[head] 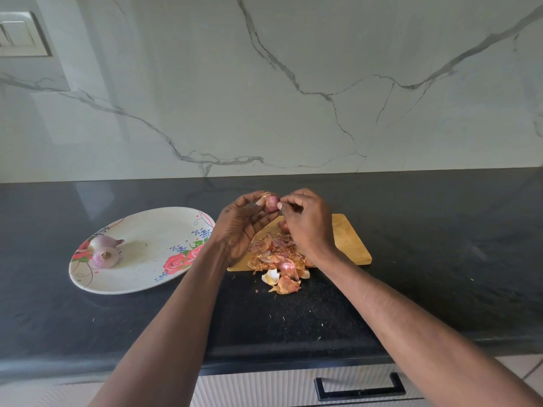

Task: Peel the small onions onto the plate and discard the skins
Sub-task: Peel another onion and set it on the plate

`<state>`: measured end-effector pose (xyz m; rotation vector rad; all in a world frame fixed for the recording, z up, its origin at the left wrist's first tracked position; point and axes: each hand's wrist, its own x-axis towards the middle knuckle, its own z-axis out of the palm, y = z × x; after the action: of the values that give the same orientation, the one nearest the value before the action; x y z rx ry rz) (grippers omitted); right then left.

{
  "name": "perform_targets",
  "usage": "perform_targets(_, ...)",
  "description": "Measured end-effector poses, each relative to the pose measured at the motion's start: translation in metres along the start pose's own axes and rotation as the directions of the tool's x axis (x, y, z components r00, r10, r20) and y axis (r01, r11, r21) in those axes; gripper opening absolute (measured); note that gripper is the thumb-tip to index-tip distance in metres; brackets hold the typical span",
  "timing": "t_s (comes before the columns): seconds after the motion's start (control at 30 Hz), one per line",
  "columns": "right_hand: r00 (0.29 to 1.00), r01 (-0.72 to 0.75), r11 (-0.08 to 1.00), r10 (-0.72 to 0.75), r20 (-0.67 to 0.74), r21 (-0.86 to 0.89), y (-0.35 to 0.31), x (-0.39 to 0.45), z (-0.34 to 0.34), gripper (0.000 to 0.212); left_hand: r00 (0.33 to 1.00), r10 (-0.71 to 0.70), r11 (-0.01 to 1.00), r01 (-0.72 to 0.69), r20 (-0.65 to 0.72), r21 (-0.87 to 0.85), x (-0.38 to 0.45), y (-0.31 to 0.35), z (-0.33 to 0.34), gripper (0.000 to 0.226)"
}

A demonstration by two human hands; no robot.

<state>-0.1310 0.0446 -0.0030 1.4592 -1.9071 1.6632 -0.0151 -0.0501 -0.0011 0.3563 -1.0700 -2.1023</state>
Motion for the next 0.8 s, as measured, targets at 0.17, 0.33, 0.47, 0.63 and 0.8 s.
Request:
perform_targets(0.17, 0.998, 0.02, 1.0, -0.02, 0.059, -0.004, -0.0001, -0.0011, -0.001, 0.008, 1.0, -0.005, 0.999, 0.005, 0.001, 0.032, -0.0034, 0.0009, 0.0031, 0.019)
perform_targets(0.33, 0.997, 0.045, 0.999, -0.046, 0.062, 0.023, -0.0009, -0.0008, 0.001, 0.021, 1.0, -0.008, 0.996, 0.007, 0.011, 0.084, -0.0054, 0.0004, 0.0058, 0.019)
perform_targets(0.47, 0.997, 0.011, 0.997, -0.017, 0.075, 0.081, -0.0008, 0.0, -0.0007, 0.021, 1.0, -0.025, 0.997, 0.024, 0.016, 0.068, -0.0051, 0.0002, 0.005, 0.014)
perform_targets(0.63, 0.993, -0.086, 0.986, 0.073, 0.096, 0.144, 0.0017, 0.001, 0.0, 0.015, 0.998, -0.039, 0.999, 0.038, 0.048, 0.017, -0.0044, 0.0017, 0.0035, 0.019)
perform_targets(0.8, 0.986, -0.148, 0.972, 0.132, 0.098, 0.183, -0.0009, 0.001, -0.0017, 0.008, 0.996, -0.06, 0.998, 0.062, 0.073, -0.021, -0.0054, 0.0028, 0.0025, 0.025)
